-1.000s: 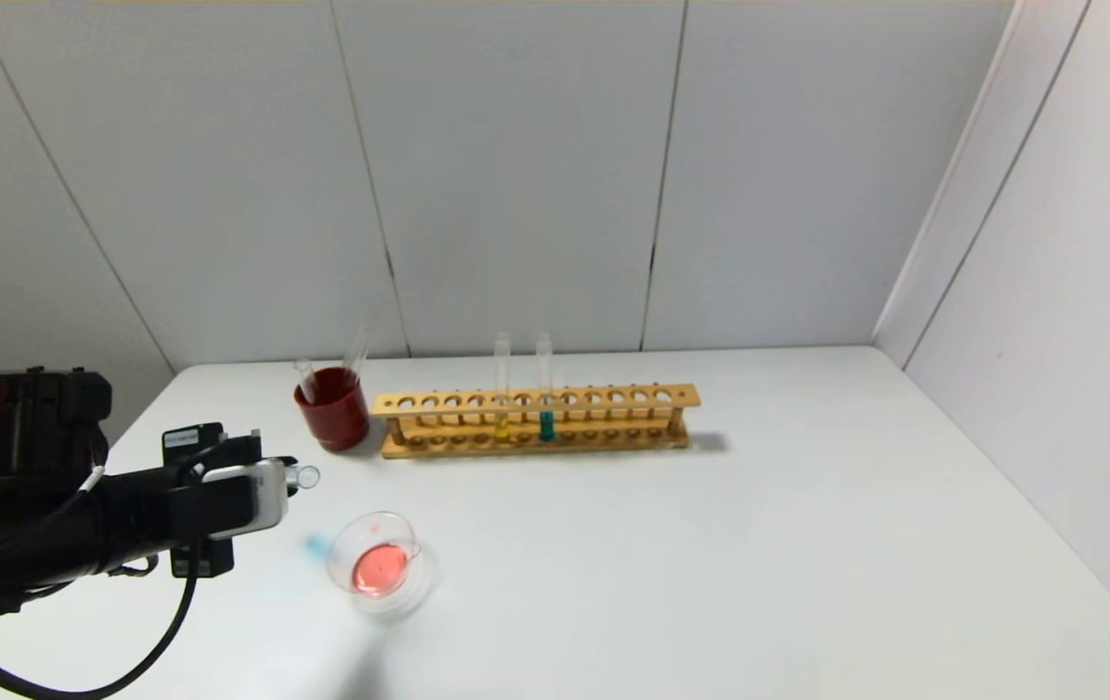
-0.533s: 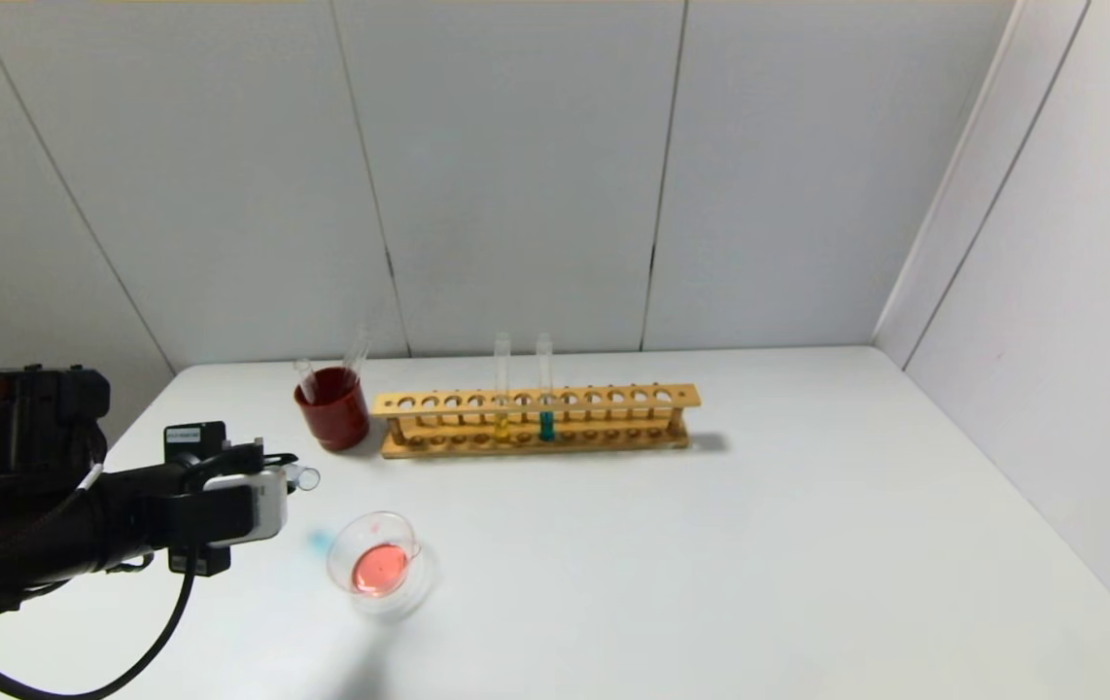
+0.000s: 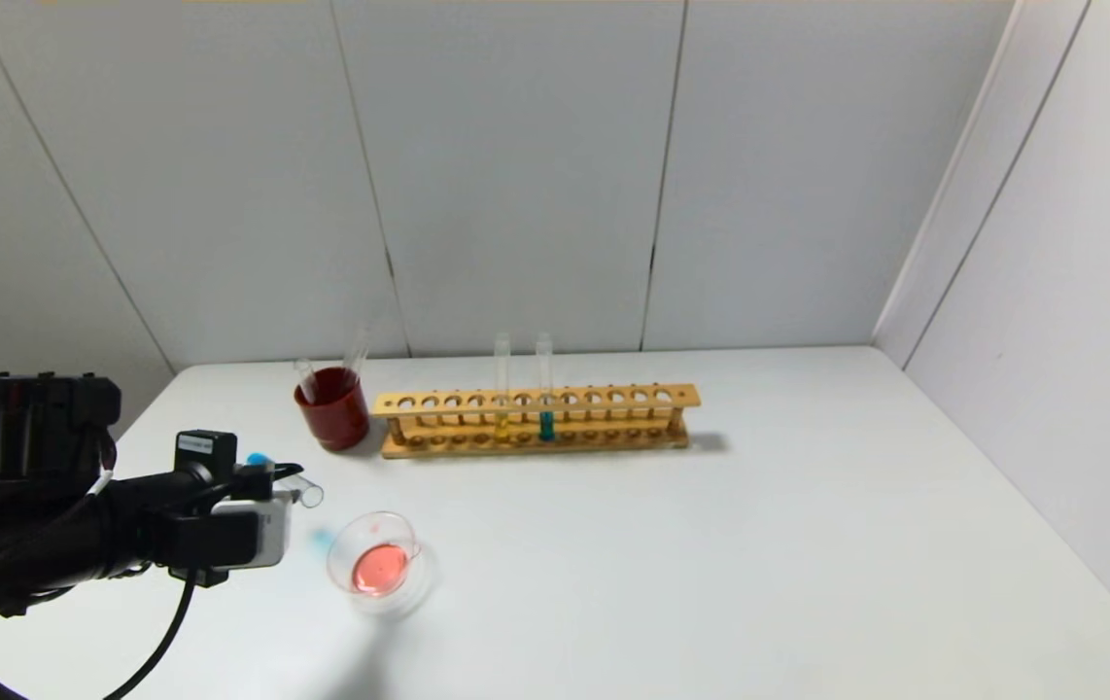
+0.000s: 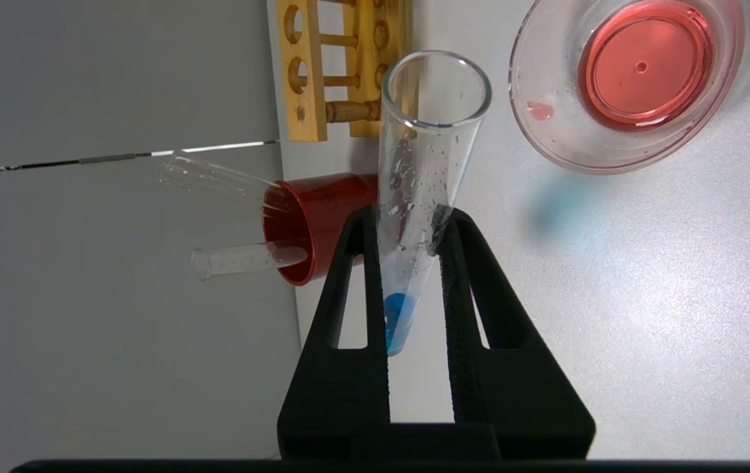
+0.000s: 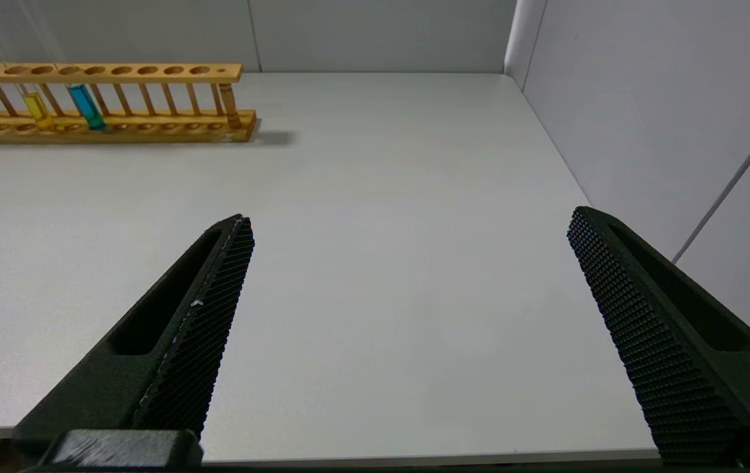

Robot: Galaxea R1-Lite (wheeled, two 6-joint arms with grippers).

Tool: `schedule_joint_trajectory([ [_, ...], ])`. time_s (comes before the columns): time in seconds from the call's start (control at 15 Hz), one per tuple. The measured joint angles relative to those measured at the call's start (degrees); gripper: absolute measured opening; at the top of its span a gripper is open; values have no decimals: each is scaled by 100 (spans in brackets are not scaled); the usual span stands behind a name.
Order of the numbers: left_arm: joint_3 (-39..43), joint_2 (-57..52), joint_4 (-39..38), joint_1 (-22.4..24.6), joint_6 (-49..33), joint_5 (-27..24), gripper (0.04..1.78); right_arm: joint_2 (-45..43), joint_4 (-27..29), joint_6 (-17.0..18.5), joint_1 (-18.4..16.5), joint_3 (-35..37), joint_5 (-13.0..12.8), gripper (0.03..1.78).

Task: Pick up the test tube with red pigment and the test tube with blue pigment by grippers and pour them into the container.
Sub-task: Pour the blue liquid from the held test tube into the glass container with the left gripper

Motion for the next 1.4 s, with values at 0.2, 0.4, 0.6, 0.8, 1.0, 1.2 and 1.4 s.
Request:
schedule_joint_trajectory([
  [0.2, -60, 119, -9, -116, 110, 16, 30, 0, 1, -2, 0, 0, -2, 175],
  [0.4, -219, 260, -22, -241, 319, 20, 30, 0, 1, 0, 0, 0, 0, 175],
  [0.6, -346, 358, -9, -261, 766, 2, 30, 0, 1, -2, 0, 0, -2, 175],
  [0.8, -366, 395, 9, -265, 945, -20, 30, 0, 1, 0, 0, 0, 0, 175],
  [1.0, -369, 469, 2, -269, 1093, -28, 30, 0, 1, -2, 0, 0, 0, 175],
  [1.2, -488, 647, -2, -289, 1443, -44, 30, 0, 1, -2, 0, 0, -2, 175],
  [1.4, -540, 734, -7, -289, 1645, -121, 30, 0, 1, 0, 0, 0, 0, 175],
])
